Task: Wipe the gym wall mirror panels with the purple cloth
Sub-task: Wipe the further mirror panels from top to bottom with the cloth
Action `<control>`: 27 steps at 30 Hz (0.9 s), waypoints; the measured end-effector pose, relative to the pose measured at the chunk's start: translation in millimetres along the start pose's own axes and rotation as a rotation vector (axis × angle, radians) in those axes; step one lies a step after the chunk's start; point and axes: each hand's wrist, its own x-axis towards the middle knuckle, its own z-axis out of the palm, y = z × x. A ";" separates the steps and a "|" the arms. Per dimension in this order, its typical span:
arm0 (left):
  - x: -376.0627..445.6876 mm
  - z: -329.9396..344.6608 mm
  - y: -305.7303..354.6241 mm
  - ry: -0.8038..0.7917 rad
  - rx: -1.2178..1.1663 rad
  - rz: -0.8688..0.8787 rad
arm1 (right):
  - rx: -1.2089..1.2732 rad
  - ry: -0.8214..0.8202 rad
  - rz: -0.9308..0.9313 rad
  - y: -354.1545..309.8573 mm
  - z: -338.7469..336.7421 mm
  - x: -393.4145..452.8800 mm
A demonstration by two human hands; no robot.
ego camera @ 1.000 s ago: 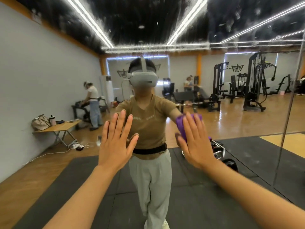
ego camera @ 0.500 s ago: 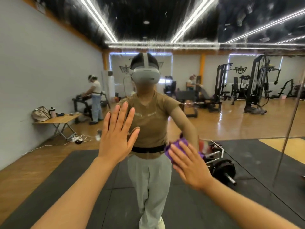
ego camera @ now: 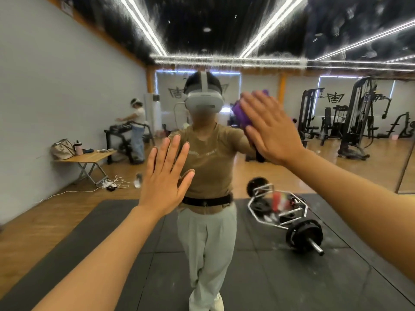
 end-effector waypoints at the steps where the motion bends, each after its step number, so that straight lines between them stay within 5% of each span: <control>1: 0.0 -1.3 0.4 -0.004 -0.009 0.000 | 0.006 0.052 0.077 -0.3 -0.6 8.8; 5: 0.6 -6.9 2.4 -0.005 -0.041 -0.012 | 0.008 0.123 0.199 -38.5 19.1 -13.2; 12: -8.6 -10.9 -8.4 0.026 -0.001 -0.040 | -0.069 -0.189 -0.374 -108.3 58.5 -154.7; 18: -15.5 -3.4 -10.7 0.033 0.010 -0.063 | -0.049 -0.322 -0.630 -88.9 48.9 -138.1; 20: -15.8 -2.5 -12.1 0.034 0.014 -0.054 | -0.018 -0.296 -0.563 -68.5 34.1 -98.3; 27: -16.8 -2.8 -14.4 0.031 0.003 -0.044 | 0.020 0.145 0.214 -11.3 1.0 48.4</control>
